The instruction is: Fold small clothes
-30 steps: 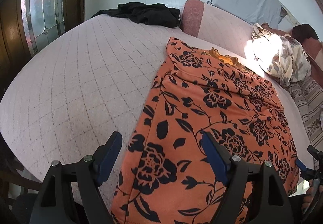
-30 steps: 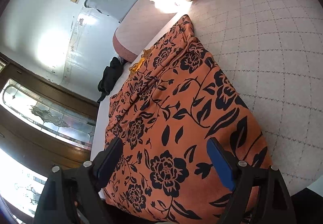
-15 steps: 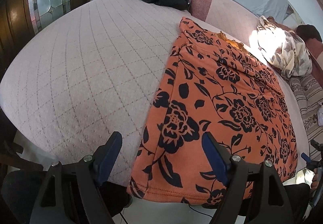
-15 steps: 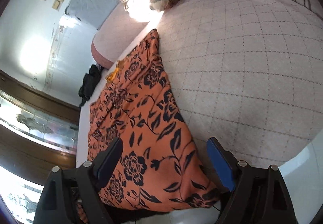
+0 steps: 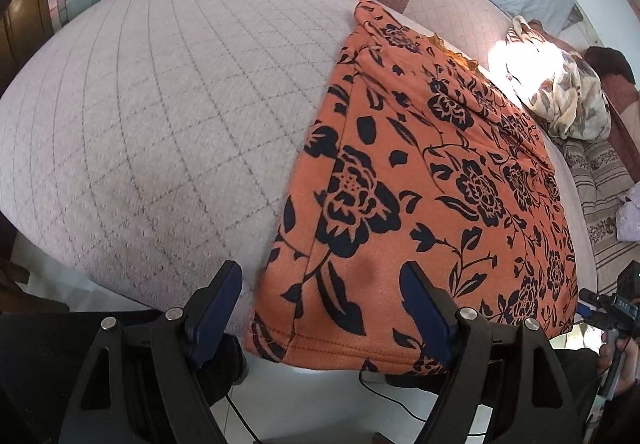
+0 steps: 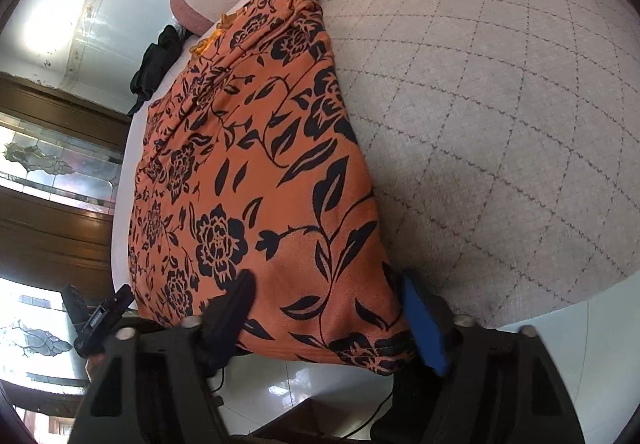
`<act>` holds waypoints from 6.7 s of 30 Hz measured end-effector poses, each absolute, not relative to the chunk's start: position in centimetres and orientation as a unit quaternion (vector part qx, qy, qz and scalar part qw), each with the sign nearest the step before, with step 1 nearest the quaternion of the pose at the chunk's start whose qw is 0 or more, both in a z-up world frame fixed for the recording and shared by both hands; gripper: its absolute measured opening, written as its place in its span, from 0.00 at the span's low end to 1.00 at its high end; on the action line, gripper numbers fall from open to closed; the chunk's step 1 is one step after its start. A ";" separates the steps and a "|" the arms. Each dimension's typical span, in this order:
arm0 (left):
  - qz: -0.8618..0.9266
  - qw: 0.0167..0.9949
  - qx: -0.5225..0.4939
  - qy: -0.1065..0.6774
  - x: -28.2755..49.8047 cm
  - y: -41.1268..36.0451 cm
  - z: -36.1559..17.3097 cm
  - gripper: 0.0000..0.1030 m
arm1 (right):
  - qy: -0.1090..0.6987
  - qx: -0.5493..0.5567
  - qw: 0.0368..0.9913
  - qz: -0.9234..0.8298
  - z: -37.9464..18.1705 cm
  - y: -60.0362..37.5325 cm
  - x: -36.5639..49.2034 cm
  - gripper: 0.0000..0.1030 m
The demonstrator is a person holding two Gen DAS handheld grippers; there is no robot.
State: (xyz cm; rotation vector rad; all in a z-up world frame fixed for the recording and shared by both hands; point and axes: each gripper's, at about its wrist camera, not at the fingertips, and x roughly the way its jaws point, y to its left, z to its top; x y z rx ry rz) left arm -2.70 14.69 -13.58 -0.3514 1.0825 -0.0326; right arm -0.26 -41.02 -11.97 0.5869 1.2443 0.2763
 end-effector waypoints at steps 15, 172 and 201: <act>0.001 0.840 -0.123 0.529 -2.4 14.7 -13.9 0.24 | 0.594 0.219 0.766 0.109 -11.9 -40.0 0.0 0.45; -0.149 0.856 -0.074 0.489 16.7 11.7 -12.1 0.33 | 0.516 0.252 0.814 0.092 -8.8 -39.5 7.8 0.73; -0.135 0.888 -0.028 0.438 23.8 11.6 -9.4 0.03 | 0.466 0.174 0.867 0.029 -6.7 -40.1 15.6 0.14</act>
